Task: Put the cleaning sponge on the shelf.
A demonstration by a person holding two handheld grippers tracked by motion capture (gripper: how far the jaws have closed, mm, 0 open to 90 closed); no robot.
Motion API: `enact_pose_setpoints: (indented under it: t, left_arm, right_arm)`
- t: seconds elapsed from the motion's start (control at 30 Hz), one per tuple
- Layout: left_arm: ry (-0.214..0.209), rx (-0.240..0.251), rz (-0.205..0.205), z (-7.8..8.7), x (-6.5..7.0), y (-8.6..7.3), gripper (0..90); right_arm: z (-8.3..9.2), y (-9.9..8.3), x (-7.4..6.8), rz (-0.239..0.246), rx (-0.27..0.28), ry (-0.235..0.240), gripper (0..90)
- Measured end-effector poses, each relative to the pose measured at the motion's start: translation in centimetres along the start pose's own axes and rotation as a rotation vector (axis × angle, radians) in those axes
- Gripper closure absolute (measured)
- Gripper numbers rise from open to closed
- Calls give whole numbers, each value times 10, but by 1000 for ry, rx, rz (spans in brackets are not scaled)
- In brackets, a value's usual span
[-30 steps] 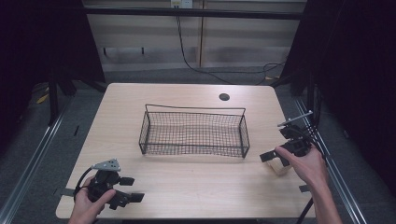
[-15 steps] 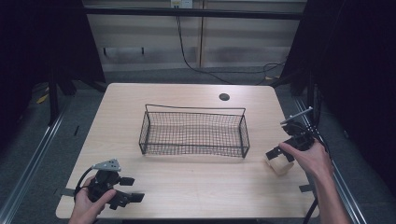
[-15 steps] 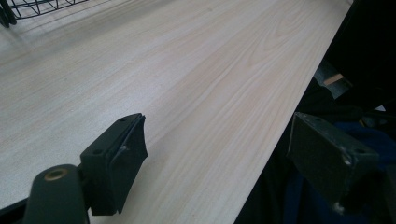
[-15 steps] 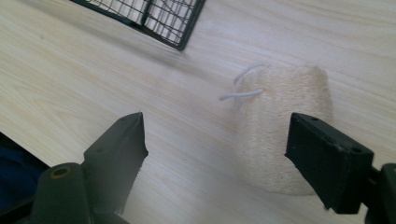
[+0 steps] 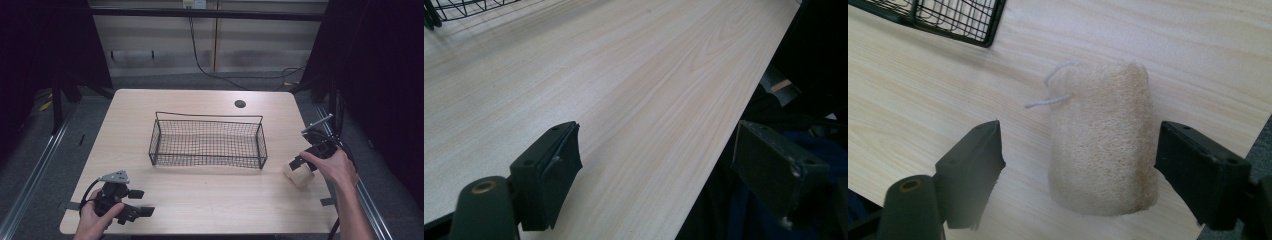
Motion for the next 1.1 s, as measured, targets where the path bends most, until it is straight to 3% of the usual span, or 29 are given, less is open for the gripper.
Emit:
enact_pose_setpoints:
  t: [0.2, 0.27, 0.7, 1.1]
  left_arm:
    - [3, 0, 0, 1, -1, 0, 189]
    - [2, 4, 1, 1, -1, 0, 188]
    - [2, 1, 0, 1, -1, 0, 189]
    - [4, 3, -2, 2, -1, 0, 189]
  right_arm:
    - [-8, 5, 5, -18, -40, -22, 167]
    - [-11, 7, 6, -26, -27, 0, 177]
    - [-40, 3, 14, -31, -92, 18, 216]
    - [-42, 3, 9, -31, -123, 17, 269]
Point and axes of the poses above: each handheld gripper's, and its own axes: z roughly backward along the jaws, y roughly out of its top, x roughly to its right, the point moved 5 cm from there along -z, roughly forward along the jaws, and after that the axes turned 10 degrees about -x, right-handed, at the moved point
